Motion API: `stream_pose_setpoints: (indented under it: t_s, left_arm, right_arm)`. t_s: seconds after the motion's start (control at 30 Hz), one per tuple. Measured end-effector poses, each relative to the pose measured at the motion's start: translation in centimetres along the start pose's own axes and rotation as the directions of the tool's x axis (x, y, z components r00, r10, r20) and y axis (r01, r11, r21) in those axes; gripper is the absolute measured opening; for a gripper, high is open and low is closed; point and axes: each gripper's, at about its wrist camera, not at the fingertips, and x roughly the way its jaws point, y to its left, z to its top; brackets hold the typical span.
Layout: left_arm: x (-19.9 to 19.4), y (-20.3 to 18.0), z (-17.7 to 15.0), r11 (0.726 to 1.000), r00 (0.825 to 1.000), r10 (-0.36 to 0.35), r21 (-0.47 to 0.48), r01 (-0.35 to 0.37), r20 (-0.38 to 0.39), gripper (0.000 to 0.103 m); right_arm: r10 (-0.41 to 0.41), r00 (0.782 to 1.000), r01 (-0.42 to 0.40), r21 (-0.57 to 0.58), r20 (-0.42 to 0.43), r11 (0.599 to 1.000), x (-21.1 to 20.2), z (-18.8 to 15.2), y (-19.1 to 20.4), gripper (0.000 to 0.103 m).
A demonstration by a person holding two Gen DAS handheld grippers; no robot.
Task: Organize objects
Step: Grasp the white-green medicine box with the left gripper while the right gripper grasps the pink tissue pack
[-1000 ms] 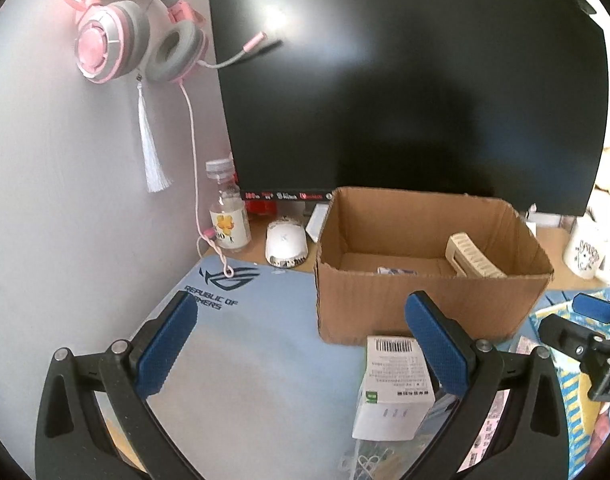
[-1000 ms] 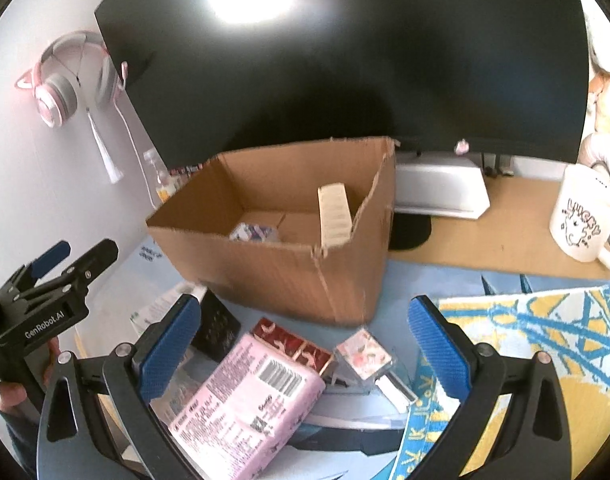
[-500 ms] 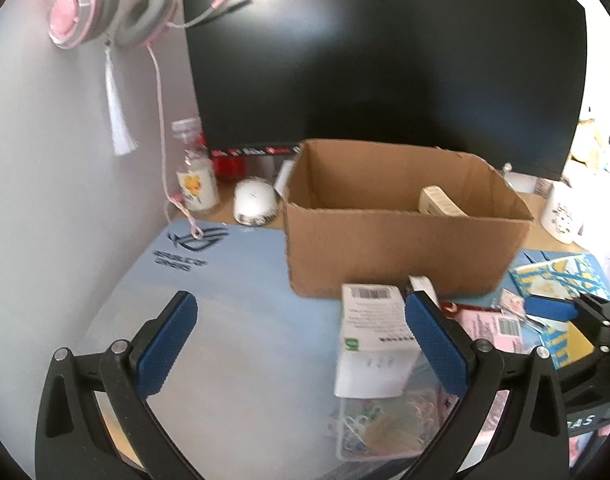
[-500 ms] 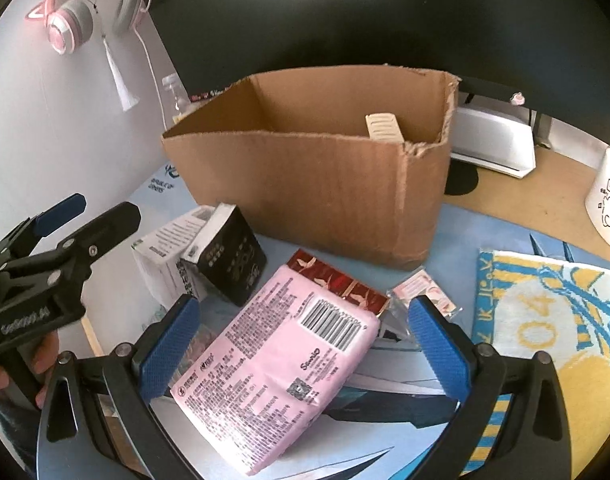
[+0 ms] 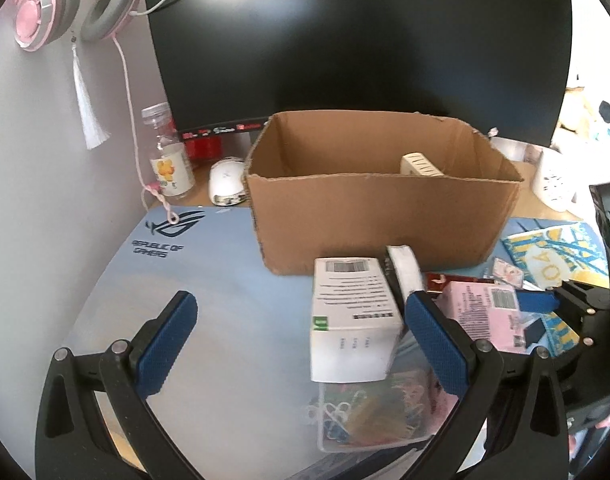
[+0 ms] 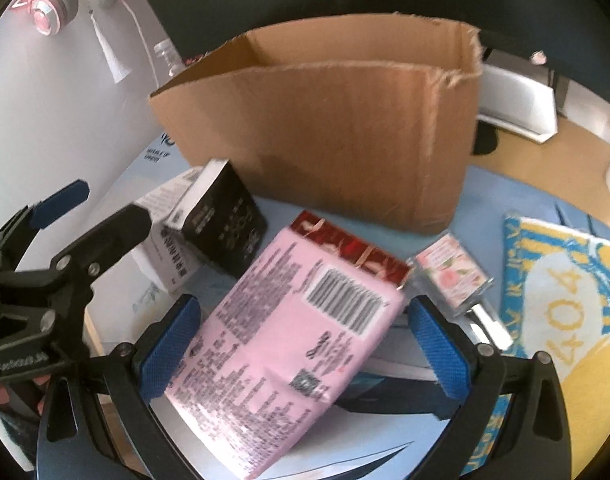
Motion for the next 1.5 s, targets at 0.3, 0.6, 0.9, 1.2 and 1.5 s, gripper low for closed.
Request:
stream_pose_setpoints:
  t_s: [0.3,0.6,0.9,1.2,1.5]
  left_arm:
    - [0.9,0.7,-0.1,0.99,0.99,-0.131,-0.052,0.129,-0.051,0.103]
    - [1.7,0.3,-0.5,0.994,0.99,-0.105,-0.046,0.101,-0.097,0.103]
    - [2.5,0.9,-0.8,0.996,0.987,-0.082,-0.057,0.075,-0.136,0.103]
    - [3.6,0.9,-1.0,0.996,0.982,-0.077,-0.053,0.069,-0.171,0.103]
    - [4.0,0.8,-1.1,0.996,0.981,-0.083,-0.039,0.077,-0.174,0.103]
  right_arm:
    - [-0.016,1.0,0.016,-0.031,-0.011,0.999,0.4,-0.5,0.7,0.103]
    - [-0.016,1.0,0.015,-0.03,-0.017,0.999,0.4,-0.8,0.5,0.103]
    - [-0.018,1.0,0.017,-0.028,-0.021,0.999,0.4,-0.9,0.4,0.103]
    - [-0.023,0.999,0.023,-0.028,-0.022,0.999,0.4,-1.1,0.4,0.103]
    - [-0.036,0.999,0.036,-0.03,-0.019,0.999,0.5,-1.3,0.8,0.103]
